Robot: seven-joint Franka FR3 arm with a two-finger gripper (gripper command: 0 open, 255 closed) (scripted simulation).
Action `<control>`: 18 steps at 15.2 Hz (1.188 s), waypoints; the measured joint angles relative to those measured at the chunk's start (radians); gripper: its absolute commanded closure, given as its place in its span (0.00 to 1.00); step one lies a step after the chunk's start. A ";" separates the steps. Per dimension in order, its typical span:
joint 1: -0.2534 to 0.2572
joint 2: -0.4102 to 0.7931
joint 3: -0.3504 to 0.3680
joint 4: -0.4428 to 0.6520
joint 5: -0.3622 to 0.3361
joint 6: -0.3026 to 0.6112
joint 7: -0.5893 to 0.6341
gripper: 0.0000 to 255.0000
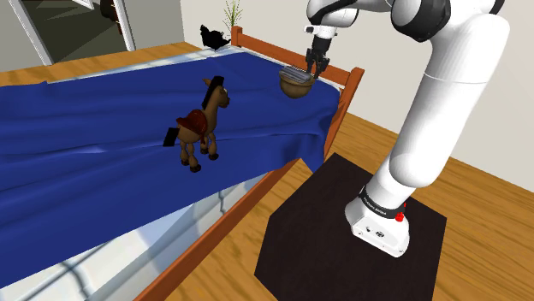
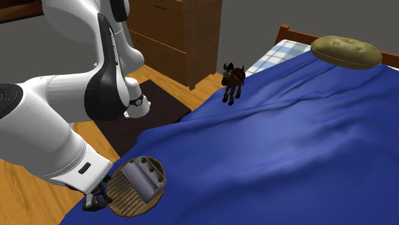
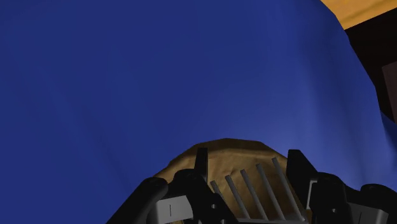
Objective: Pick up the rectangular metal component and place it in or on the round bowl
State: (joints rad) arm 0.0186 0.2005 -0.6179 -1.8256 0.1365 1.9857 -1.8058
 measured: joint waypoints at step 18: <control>0.003 -0.027 -0.006 0.095 -0.022 -0.119 0.015 0.00</control>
